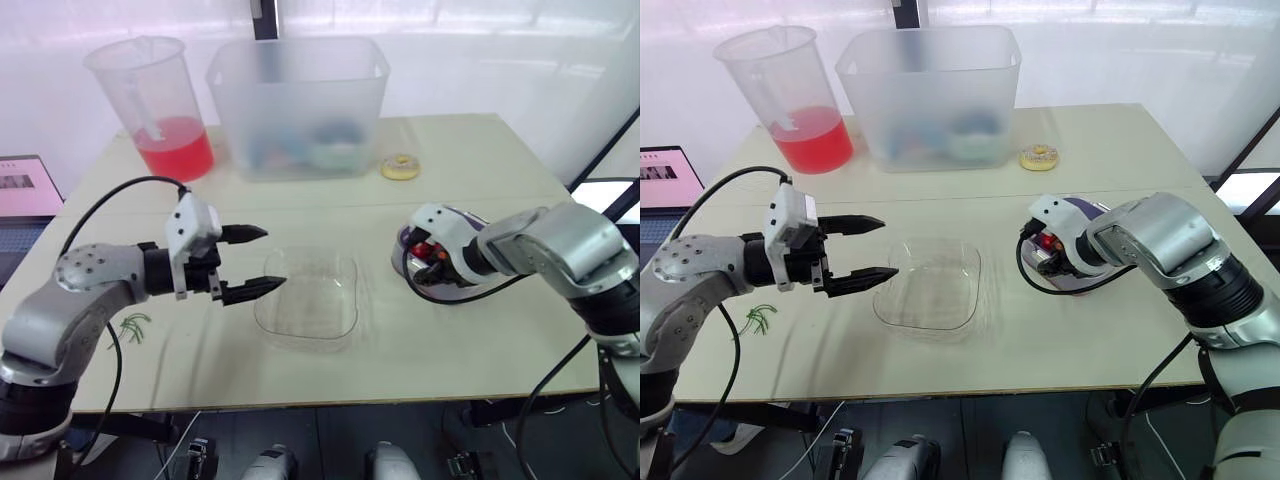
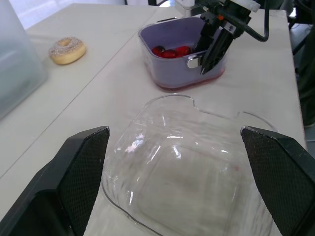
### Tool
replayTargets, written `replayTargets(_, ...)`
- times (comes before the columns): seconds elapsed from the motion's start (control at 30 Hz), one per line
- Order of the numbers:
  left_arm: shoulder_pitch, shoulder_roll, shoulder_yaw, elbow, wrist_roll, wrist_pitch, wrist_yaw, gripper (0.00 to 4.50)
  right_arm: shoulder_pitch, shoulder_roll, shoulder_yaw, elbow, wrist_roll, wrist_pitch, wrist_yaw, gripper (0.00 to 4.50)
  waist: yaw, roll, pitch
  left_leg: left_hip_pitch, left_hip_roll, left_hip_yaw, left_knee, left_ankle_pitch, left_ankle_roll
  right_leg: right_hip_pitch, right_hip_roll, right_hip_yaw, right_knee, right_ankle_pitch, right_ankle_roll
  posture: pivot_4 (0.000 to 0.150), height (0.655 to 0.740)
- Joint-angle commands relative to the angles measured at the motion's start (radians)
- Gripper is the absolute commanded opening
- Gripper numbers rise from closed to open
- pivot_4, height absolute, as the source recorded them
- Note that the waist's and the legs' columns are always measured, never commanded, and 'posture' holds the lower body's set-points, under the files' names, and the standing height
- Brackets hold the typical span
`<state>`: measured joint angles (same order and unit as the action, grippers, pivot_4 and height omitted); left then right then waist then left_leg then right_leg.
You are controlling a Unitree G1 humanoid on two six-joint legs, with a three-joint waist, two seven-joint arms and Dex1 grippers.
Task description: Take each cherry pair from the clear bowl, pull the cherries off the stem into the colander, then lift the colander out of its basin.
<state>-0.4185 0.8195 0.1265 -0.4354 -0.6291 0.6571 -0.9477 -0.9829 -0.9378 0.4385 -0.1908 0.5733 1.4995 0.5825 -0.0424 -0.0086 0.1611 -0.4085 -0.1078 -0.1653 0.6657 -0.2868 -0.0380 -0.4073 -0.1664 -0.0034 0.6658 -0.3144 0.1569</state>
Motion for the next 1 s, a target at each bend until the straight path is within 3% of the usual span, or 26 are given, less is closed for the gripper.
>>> replayTargets(0.03,-0.019,0.003,-0.004,-0.002,0.016,-0.03,0.004,4.5,-0.036,0.006,-0.013,-0.002,-0.036,-0.016,0.015,0.23,0.0,0.0,0.0,0.0,0.0,0.0,0.0,0.0,0.0,0.0,0.0,0.0,0.0,0.0,0.0,0.15,0.74)
replayTargets(0.57,-0.095,-0.01,-0.07,0.089,0.06,-0.085,-0.038,4.5,-0.072,-0.07,-0.046,-0.119,-0.027,0.074,0.086,0.24,0.002,0.0,0.0,0.0,0.0,0.0,0.0,0.0,0.0,-0.001,0.0,0.0,0.0,0.0,0.0,0.15,0.74)
replayTargets(1.0,-0.186,-0.05,-0.128,0.186,0.107,-0.138,-0.082,4.5,-0.12,-0.137,-0.182,-0.207,0.023,0.104,0.152,0.24,0.001,0.0,0.0,0.0,0.0,0.001,0.0,0.0,0.0,-0.001,0.0,0.0,0.0,0.0,0.0,0.15,0.74)
